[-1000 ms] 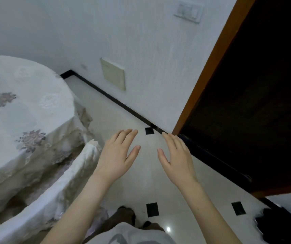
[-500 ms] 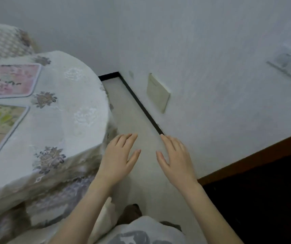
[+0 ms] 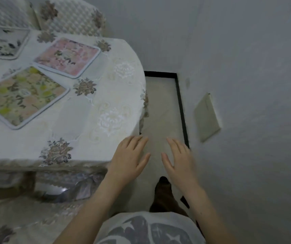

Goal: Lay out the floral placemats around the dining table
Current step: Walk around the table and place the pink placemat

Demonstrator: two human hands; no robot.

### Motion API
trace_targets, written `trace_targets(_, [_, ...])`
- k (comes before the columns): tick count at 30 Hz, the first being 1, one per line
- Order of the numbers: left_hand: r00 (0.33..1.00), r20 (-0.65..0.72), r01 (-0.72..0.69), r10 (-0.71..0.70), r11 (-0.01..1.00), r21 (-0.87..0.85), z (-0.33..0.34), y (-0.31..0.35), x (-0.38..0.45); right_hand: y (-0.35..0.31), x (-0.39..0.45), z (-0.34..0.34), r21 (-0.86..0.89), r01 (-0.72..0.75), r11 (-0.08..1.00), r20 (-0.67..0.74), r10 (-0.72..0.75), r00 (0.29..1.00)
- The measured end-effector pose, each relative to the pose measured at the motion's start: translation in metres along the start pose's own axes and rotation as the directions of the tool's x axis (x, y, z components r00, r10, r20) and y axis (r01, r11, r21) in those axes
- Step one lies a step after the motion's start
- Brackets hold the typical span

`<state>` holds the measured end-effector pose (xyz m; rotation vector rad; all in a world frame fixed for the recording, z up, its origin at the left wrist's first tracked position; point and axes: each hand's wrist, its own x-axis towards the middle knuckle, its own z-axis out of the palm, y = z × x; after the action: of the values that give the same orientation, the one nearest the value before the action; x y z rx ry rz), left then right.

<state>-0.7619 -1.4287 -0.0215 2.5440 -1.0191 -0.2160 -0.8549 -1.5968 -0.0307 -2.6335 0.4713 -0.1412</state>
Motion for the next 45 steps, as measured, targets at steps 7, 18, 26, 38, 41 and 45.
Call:
trace_targets(7, [0.965, -0.064, 0.253, -0.255, 0.967, -0.041, 0.008, 0.049, 0.085, 0.066, 0.108, -0.049, 0.045, 0.182, 0.982, 0.122, -0.186, 0.975])
trace_targets(18, [0.841, -0.193, 0.511, -0.506, 0.859, -0.023, 0.002, 0.038, 0.176, 0.083, 0.261, -0.052, 0.136, 0.417, 0.899, 0.21, -0.437, 0.875])
trace_targets(26, [0.673, -0.22, 0.694, -0.706, 0.706, -0.141, 0.003, -0.043, 0.228, 0.027, 0.374, -0.001, 0.18, 0.556, 0.811, 0.372, -0.58, 0.725])
trace_targets(38, [0.425, -0.315, 0.832, -0.849, 0.503, -0.234, -0.045, -0.132, 0.3, -0.064, 0.536, 0.036, 0.254, 0.725, 0.64, 0.412, -0.75, 0.517])
trace_targets(41, [0.363, -0.302, 0.854, -0.881, 0.445, -0.27, -0.044, -0.15, 0.327, -0.075, 0.578, 0.051, 0.28, 0.741, 0.61, 0.44, -0.768, 0.466])
trace_targets(45, [0.269, -0.31, 0.874, -0.912, 0.366, -0.318, -0.049, -0.174, 0.373, -0.094, 0.642, 0.069, 0.313, 0.791, 0.525, 0.467, -0.811, 0.353])
